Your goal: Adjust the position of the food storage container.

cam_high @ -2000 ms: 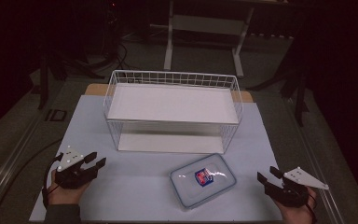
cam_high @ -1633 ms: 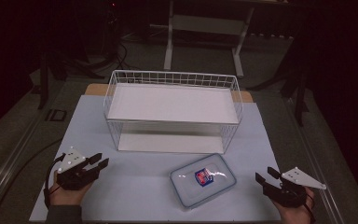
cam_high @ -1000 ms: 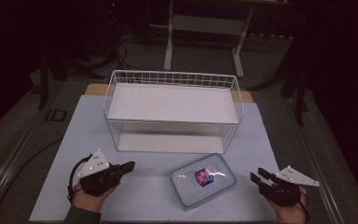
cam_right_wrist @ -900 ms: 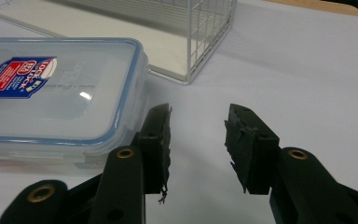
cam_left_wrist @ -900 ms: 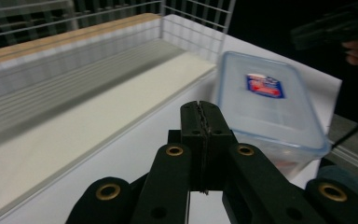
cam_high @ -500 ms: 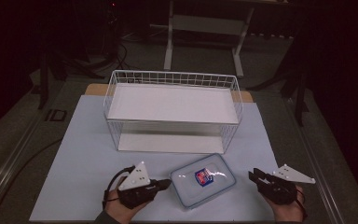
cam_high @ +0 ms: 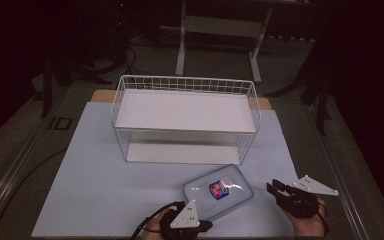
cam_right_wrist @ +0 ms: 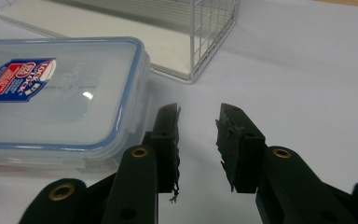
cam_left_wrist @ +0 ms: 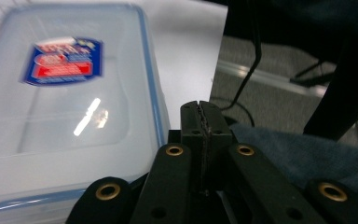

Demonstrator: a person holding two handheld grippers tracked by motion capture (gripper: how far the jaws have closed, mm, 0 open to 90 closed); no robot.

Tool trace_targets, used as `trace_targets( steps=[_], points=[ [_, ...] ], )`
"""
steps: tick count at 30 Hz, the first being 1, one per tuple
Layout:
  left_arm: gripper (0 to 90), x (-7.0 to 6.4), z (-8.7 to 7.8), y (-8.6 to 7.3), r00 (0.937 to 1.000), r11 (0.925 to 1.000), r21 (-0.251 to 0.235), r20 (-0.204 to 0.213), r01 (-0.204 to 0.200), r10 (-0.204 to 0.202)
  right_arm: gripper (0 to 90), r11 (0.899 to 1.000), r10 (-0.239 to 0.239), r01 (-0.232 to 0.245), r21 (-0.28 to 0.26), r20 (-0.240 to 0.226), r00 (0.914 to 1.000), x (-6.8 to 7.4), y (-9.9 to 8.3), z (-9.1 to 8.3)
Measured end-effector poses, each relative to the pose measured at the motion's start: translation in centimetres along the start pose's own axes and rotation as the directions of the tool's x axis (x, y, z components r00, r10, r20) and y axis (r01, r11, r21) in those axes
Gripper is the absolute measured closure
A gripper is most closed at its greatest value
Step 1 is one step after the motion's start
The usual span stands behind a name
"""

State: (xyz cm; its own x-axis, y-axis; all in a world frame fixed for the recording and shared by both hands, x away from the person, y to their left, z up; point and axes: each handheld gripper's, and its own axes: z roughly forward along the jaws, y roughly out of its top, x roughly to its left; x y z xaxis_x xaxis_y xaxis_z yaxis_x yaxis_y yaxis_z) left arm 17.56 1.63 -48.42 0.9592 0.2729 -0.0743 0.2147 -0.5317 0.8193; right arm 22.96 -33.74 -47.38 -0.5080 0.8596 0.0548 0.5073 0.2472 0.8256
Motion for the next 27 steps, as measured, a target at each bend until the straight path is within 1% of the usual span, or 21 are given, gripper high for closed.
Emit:
trace_targets(
  steps=[1,2,3,4,5,6,9,12,15,17,18,21,23,25,26,27],
  points=[
    [89.2,0.0,0.0,0.0,1.0000,1.0000,0.000,0.000,0.000,0.000,67.8,1.000,0.002,-0.002,-0.002,-0.002,1.0000,0.0,0.0,0.0],
    [89.2,0.1,0.5,-0.3,0.9998,0.9995,0.030,-0.015,-0.012,0.013,67.7,1.000,0.005,-0.005,-0.006,-0.001,1.0000,0.0,0.1,0.0],
    [89.2,0.1,0.5,-0.3,0.9998,0.9995,0.030,-0.015,-0.012,0.013,67.7,1.000,0.005,-0.005,-0.006,-0.001,1.0000,0.0,0.1,0.0],
    [89.2,0.2,0.7,-0.5,0.9997,0.9990,0.044,-0.024,-0.010,0.011,67.7,1.000,0.010,-0.010,-0.009,-0.004,0.9999,0.0,0.2,0.0],
    [89.2,0.3,0.8,-0.6,0.9999,0.9991,0.041,-0.013,-0.010,0.010,67.7,1.000,0.017,-0.017,-0.013,-0.008,0.9998,-0.1,0.2,0.1],
    [89.2,0.3,0.8,-0.6,0.9998,0.9990,0.042,-0.013,-0.013,0.013,67.7,1.000,0.023,-0.024,-0.018,-0.015,0.9996,-0.1,0.3,0.1],
    [89.2,0.2,0.7,-0.6,0.9990,0.9981,0.053,-0.032,-0.031,0.032,67.7,1.000,0.022,-0.022,-0.012,-0.017,0.9996,0.0,0.4,0.4],
    [89.2,0.4,0.6,-0.7,0.9988,0.9982,0.055,-0.042,-0.024,0.027,67.7,1.000,0.020,-0.020,-0.012,-0.020,0.9996,0.1,0.5,0.5],
    [89.2,0.8,0.3,-0.8,0.9978,0.9985,0.054,-0.066,-0.001,0.005,67.9,1.000,0.018,-0.018,-0.009,-0.024,0.9996,0.1,0.6,0.7],
    [89.2,1.2,0.0,-1.0,0.9958,0.9982,0.058,-0.091,0.013,-0.007,68.2,1.000,0.020,-0.020,-0.004,-0.027,0.9994,0.1,0.6,0.9],
    [89.2,1.4,-0.2,-1.0,0.9944,0.9975,0.068,-0.105,0.017,-0.010,68.4,1.000,0.019,-0.019,-0.003,-0.028,0.9994,0.1,0.6,1.0],
    [89.2,2.3,-0.6,-1.4,0.9872,0.9956,0.058,-0.146,0.074,-0.064,69.1,1.000,0.026,-0.026,0.003,-0.040,0.9988,0.2,0.8,1.4],
    [89.1,2.9,-0.9,-1.5,0.9824,0.9941,0.059,-0.169,0.091,-0.080,69.5,1.000,0.028,-0.028,0.010,-0.048,0.9984,0.2,0.9,1.7],
    [89.1,3.3,-1.2,-1.6,0.9776,0.9929,0.058,-0.190,0.104,-0.091,70.7,0.999,0.035,-0.034,0.016,-0.056,0.9978,0.3,1.0,2.1],
    [89.0,3.4,-1.3,-1.6,0.9764,0.9923,0.057,-0.192,0.110,-0.098,72.0,0.999,0.042,-0.041,0.021,-0.056,0.9976,0.3,1.1,2.4],
    [88.8,3.5,-1.6,-1.7,0.9764,0.9922,0.049,-0.189,0.115,-0.103,75.6,0.999,0.046,-0.045,0.027,-0.059,0.9972,0.3,1.2,2.7]
  ],
)
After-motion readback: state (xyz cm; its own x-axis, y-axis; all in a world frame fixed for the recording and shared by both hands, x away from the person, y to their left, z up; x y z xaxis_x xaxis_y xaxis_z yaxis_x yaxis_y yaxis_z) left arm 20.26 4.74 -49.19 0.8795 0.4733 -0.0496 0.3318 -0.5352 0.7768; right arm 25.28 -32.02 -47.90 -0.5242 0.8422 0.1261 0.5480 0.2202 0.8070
